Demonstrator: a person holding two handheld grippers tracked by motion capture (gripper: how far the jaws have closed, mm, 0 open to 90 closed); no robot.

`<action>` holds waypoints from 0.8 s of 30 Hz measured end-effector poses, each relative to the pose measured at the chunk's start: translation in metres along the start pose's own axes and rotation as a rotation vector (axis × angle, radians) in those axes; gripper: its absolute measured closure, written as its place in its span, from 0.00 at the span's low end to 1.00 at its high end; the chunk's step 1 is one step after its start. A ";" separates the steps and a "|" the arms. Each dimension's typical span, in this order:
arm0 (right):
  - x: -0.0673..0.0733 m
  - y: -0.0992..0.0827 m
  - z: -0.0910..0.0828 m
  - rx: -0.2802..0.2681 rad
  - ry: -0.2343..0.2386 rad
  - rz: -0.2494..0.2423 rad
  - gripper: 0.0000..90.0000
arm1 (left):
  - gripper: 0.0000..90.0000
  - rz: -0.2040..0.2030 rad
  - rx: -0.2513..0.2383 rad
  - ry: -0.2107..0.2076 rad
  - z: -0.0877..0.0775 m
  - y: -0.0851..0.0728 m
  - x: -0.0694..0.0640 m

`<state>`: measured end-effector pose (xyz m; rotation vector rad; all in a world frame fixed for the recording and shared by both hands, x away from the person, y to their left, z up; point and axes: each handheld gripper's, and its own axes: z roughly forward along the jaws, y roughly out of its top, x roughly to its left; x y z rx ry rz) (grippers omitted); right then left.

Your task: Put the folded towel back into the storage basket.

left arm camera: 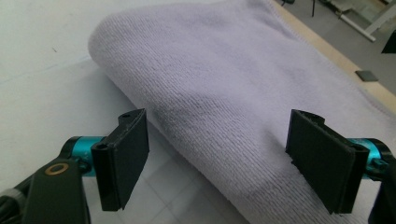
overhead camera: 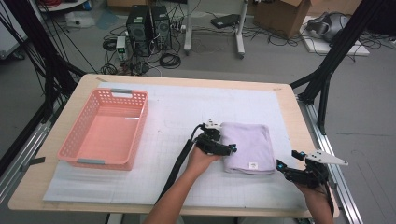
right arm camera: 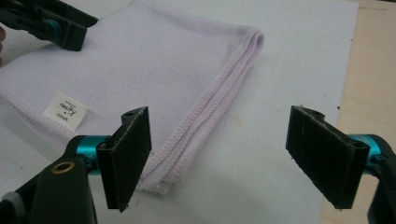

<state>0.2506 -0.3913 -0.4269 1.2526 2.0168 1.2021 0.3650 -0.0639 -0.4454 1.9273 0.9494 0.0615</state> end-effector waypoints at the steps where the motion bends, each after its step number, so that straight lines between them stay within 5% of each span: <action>1: 0.000 0.000 0.000 0.000 0.001 0.000 0.24 | 0.24 -0.001 0.014 0.003 0.002 0.001 0.001; 10: 0.000 0.000 0.001 0.004 0.009 0.005 0.24 | 0.27 -0.012 0.029 -0.012 0.008 -0.001 0.003; 18: 0.000 0.000 0.001 0.006 0.011 0.007 0.24 | 0.67 -0.017 0.024 -0.097 0.009 -0.005 0.002; 24: 0.000 0.000 0.000 0.001 0.013 0.015 0.24 | 0.77 -0.038 -0.067 -0.159 -0.005 -0.009 0.008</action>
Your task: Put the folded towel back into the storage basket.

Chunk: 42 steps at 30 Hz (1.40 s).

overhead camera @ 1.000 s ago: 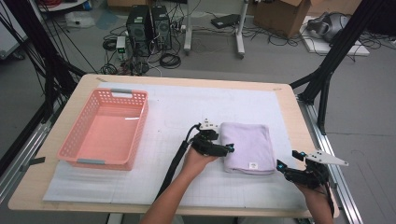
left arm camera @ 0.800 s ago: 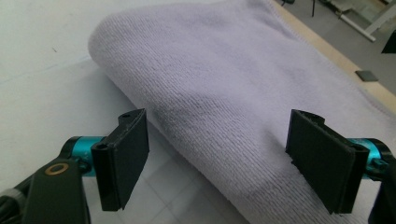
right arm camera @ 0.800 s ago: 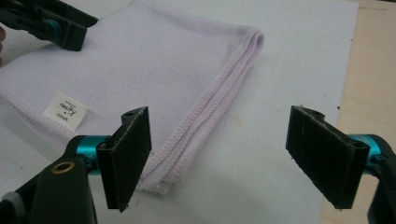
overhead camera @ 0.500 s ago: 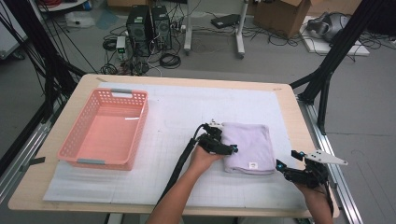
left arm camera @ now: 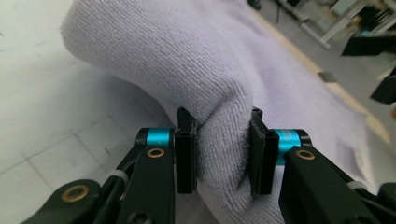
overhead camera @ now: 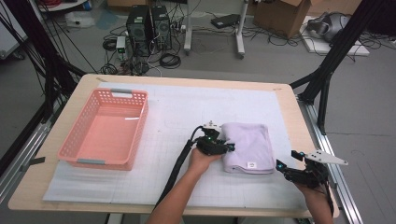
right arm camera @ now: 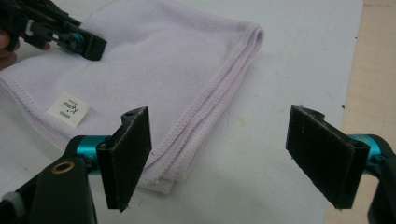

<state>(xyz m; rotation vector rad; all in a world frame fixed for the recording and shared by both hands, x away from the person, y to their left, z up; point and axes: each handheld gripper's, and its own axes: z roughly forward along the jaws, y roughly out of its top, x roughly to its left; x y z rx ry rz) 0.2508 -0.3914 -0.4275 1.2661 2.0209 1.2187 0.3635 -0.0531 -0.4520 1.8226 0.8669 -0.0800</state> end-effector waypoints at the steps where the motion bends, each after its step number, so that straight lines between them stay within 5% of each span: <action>1: 0.000 0.000 0.000 -0.001 -0.002 -0.004 0.24 | 0.77 0.017 -0.014 -0.001 -0.004 0.000 -0.001; 8: 0.001 0.000 -0.001 -0.004 0.000 -0.001 0.24 | 0.78 0.114 -0.120 -0.046 -0.037 0.006 -0.007; 22: 0.008 0.004 0.003 -0.002 0.018 -0.020 0.24 | 0.81 0.352 -0.153 -0.029 -0.109 0.023 -0.014; 27: 0.010 0.006 0.005 -0.003 0.023 -0.019 0.24 | 0.81 0.389 -0.182 -0.043 -0.134 0.033 -0.017; 34: 0.011 0.008 0.007 -0.005 0.025 -0.028 0.24 | 0.82 0.469 -0.156 -0.045 -0.164 0.042 -0.021; 42: 0.012 0.009 0.007 -0.016 0.024 -0.023 0.24 | 0.82 0.486 -0.217 -0.030 -0.198 0.050 -0.018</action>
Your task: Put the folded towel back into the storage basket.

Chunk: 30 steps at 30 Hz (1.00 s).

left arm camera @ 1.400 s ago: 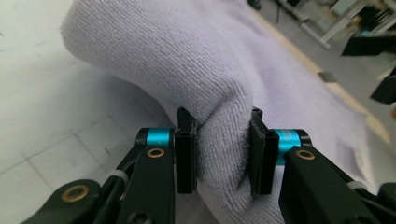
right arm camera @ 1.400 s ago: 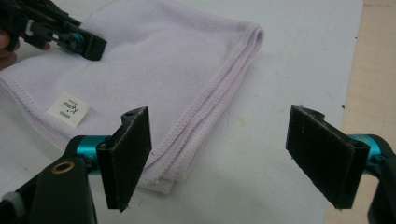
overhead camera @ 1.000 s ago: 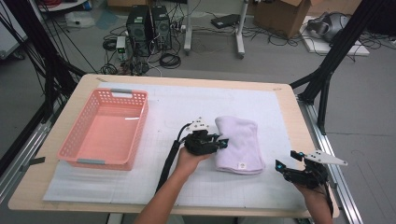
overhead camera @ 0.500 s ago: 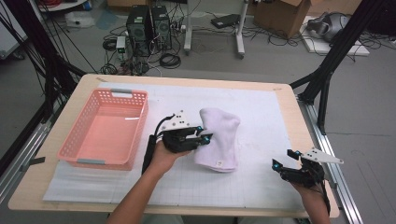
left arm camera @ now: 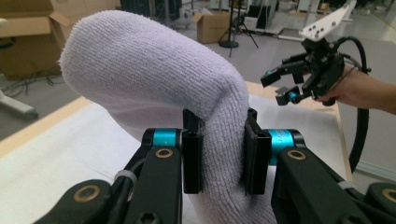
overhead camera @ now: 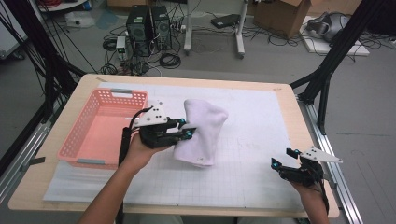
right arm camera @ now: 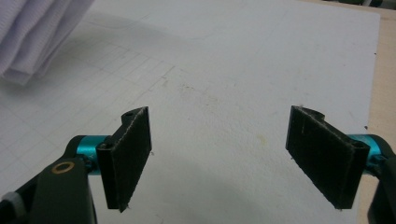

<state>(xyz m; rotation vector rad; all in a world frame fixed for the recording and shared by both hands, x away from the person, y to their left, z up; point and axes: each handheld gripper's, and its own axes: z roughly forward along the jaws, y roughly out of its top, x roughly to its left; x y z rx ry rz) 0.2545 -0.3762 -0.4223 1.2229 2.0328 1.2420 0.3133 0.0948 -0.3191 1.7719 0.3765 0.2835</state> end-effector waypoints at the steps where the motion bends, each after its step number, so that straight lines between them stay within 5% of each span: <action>1: 0.000 0.000 0.000 0.000 0.000 -0.002 0.24 | 0.82 0.002 -0.007 0.009 -0.004 0.001 0.001; 30: 0.006 0.006 0.005 -0.010 0.011 -0.008 0.24 | 0.82 -0.013 -0.203 0.060 -0.102 0.010 0.034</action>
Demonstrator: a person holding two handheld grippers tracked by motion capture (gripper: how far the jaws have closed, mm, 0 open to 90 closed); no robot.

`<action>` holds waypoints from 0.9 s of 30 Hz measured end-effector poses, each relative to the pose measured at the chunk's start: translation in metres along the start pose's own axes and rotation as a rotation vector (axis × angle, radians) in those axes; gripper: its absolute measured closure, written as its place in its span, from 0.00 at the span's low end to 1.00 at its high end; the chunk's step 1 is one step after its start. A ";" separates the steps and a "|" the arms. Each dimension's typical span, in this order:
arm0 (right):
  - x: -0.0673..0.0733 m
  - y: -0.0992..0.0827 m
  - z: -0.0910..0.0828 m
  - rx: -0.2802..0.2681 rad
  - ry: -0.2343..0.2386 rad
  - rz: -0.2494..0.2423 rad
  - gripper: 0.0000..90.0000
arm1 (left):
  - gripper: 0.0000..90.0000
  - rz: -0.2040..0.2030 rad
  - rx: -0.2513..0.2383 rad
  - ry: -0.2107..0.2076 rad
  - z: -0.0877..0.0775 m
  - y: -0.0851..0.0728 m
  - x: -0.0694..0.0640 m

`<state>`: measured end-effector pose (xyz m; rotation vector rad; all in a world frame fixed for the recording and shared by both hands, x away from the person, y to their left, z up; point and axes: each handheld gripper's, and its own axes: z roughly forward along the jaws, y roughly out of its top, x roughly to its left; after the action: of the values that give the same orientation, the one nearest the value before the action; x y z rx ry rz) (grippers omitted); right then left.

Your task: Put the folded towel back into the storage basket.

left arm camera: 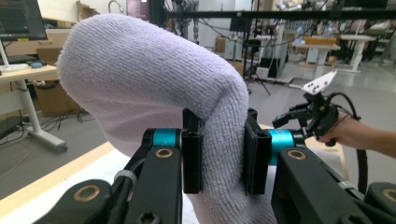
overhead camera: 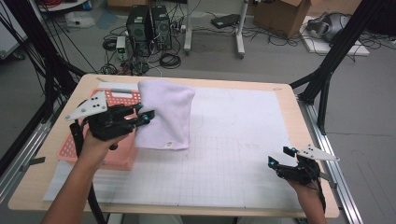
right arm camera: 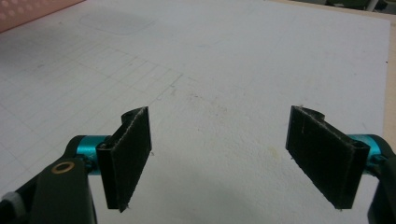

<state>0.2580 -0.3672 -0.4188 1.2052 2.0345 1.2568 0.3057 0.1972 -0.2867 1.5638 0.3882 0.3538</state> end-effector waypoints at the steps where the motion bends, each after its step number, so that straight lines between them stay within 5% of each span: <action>1: 0.001 0.000 0.000 0.000 0.002 0.005 0.24 | 0.82 -0.001 -0.003 -0.004 -0.003 0.001 0.001; 19: 0.004 0.002 0.001 0.010 -0.022 0.004 0.24 | 0.82 -0.020 -0.071 0.040 -0.085 0.007 0.043; 27: 0.008 0.002 0.003 0.020 -0.024 -0.002 0.24 | 0.82 -0.057 -0.055 0.084 -0.115 -0.014 0.066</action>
<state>0.2568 -0.3588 -0.4179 1.2214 2.0351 1.2185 0.3119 0.3301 -0.2980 1.4848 0.4830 0.3839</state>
